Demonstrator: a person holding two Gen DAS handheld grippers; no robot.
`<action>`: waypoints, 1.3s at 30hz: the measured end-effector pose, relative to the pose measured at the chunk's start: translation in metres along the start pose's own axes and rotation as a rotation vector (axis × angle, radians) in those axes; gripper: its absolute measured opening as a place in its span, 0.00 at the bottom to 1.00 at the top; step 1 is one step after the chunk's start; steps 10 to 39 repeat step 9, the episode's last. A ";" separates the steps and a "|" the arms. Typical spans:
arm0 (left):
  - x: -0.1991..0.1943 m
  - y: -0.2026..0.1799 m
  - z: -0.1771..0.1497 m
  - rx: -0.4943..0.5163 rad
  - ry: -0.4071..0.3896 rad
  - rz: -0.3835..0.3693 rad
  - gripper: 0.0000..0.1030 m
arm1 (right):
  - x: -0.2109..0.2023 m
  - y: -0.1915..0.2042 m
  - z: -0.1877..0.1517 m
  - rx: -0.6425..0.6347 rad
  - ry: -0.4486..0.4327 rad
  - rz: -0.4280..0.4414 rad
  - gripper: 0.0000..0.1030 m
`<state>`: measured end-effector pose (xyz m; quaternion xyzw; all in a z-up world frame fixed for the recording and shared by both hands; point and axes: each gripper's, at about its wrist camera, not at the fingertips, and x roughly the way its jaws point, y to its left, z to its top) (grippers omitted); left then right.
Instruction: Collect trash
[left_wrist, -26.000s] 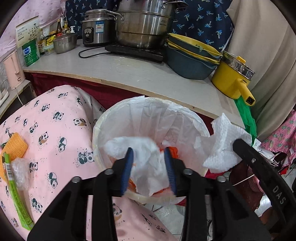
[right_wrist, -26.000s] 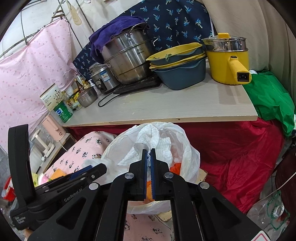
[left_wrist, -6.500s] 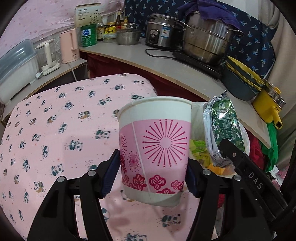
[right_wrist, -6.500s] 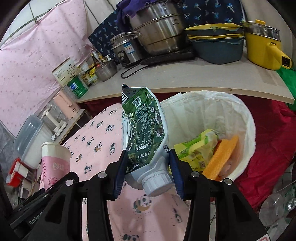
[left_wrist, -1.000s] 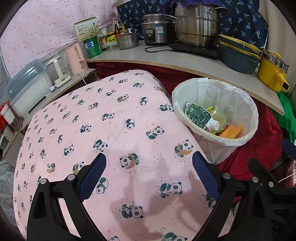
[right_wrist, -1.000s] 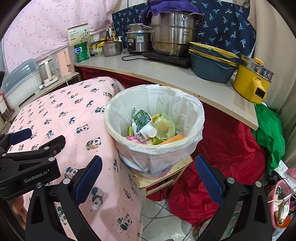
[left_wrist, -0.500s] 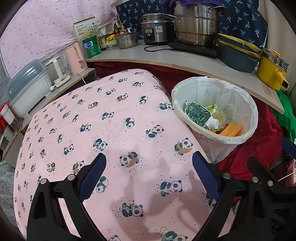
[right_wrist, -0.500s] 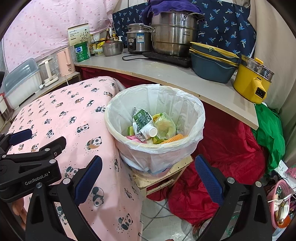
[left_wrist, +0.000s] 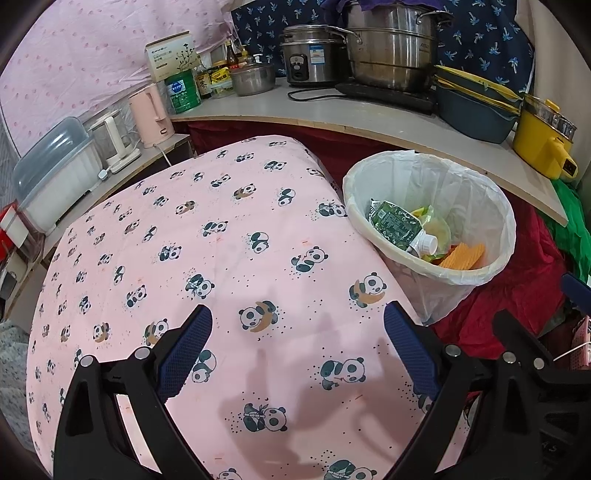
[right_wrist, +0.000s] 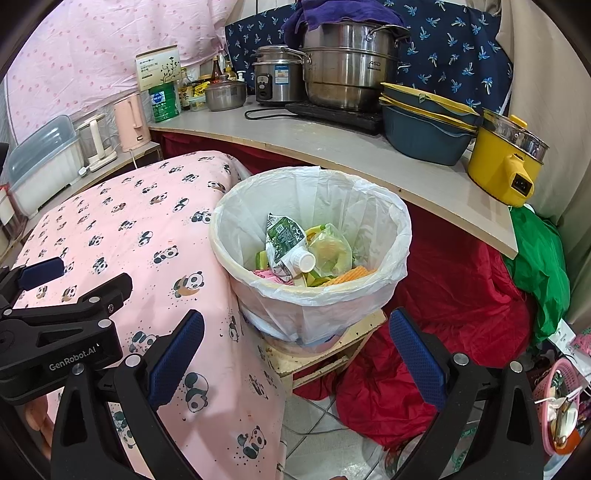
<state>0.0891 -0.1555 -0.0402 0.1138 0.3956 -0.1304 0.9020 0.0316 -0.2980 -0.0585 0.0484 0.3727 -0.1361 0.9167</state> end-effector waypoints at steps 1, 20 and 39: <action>0.000 0.001 -0.001 -0.001 0.001 -0.001 0.87 | 0.001 0.000 -0.001 0.000 0.001 0.001 0.94; 0.002 0.008 -0.002 -0.003 0.009 -0.004 0.87 | 0.004 0.005 -0.003 -0.013 0.006 0.008 0.94; 0.002 0.008 -0.002 -0.003 0.009 -0.004 0.87 | 0.004 0.005 -0.003 -0.013 0.006 0.008 0.94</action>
